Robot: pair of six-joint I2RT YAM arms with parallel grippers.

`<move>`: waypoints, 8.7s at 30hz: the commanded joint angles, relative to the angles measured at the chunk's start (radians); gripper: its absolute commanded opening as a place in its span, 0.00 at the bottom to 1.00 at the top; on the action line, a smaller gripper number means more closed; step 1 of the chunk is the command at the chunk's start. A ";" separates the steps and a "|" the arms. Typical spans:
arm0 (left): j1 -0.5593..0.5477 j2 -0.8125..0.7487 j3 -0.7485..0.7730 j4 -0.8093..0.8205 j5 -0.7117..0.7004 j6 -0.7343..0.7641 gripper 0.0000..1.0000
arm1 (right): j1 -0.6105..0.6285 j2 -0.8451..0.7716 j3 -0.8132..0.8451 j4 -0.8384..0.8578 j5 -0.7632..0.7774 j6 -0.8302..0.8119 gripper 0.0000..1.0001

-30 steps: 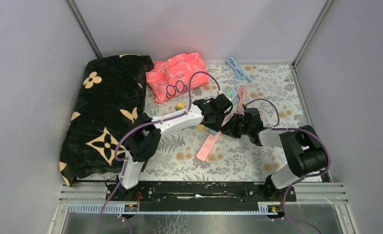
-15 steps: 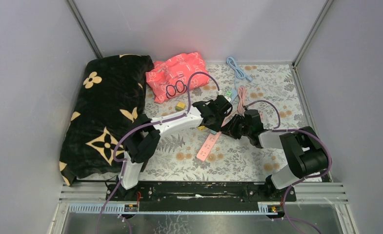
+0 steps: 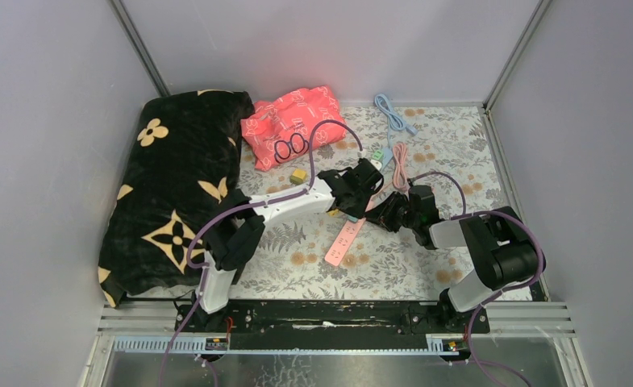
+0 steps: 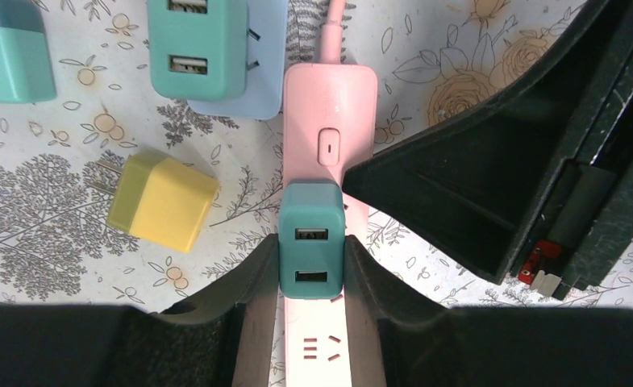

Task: Insert the plug
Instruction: Insert the plug into the socket, then pick up the plug from the center of the board, then adjust the plug.

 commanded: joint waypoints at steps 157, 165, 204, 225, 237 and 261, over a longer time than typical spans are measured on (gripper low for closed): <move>-0.040 -0.636 -0.418 0.139 -0.049 0.213 0.30 | 0.018 -0.747 0.270 -0.786 -0.080 -0.232 0.89; -0.157 -0.663 -0.421 0.135 -0.055 0.297 0.29 | 0.020 -0.637 0.270 -0.616 -0.253 -0.138 0.86; -0.192 -0.737 -0.514 0.347 -0.055 0.263 0.67 | 0.096 -0.500 0.105 -0.085 -0.464 0.083 0.18; 0.122 -1.071 -0.955 0.874 0.410 -0.232 0.93 | 0.096 -0.576 -0.066 0.240 -0.237 0.204 0.17; 0.145 -1.016 -1.060 1.230 0.438 -0.560 0.88 | 0.096 -0.573 -0.125 0.476 -0.191 0.311 0.16; 0.219 -0.810 -1.030 1.435 0.508 -0.711 0.67 | 0.152 -0.273 -0.083 0.939 -0.129 0.465 0.16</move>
